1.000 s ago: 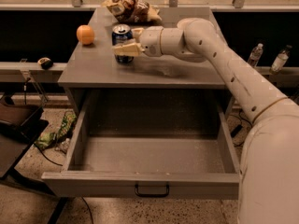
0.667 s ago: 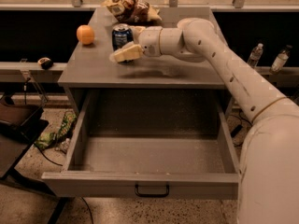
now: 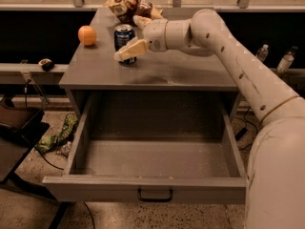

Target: Pick pepsi can from top drawer and place on counter

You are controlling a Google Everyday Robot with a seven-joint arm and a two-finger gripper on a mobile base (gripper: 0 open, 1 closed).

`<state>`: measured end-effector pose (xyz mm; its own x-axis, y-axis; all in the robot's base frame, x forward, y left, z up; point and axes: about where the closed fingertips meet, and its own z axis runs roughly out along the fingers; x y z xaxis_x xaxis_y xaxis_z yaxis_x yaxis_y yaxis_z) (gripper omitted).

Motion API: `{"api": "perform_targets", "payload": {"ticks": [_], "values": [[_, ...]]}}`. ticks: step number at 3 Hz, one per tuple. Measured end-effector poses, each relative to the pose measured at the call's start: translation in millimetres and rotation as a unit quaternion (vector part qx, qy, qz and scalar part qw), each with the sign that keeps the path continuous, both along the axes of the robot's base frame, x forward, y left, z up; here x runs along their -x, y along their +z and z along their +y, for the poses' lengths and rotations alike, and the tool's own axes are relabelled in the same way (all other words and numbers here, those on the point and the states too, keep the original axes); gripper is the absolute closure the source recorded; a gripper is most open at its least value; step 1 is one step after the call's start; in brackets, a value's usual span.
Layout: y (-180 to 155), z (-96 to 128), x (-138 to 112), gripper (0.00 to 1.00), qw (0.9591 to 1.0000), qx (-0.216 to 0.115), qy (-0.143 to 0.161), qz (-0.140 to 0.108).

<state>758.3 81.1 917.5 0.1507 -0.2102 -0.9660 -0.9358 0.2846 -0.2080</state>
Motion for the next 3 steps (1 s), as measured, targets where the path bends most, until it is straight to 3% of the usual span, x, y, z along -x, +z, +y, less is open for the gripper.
{"api": "perform_targets", "payload": {"ticks": [1, 2, 3], "values": [[42.5, -18.5, 25.6, 0.00, 0.9975, 0.066, 0.014, -0.018], [84.7, -74.5, 62.7, 0.00, 0.9874, 0.156, -0.022, -0.014], [118.7, -143.5, 130.9, 0.00, 0.9650, 0.222, -0.139, 0.015]]}}
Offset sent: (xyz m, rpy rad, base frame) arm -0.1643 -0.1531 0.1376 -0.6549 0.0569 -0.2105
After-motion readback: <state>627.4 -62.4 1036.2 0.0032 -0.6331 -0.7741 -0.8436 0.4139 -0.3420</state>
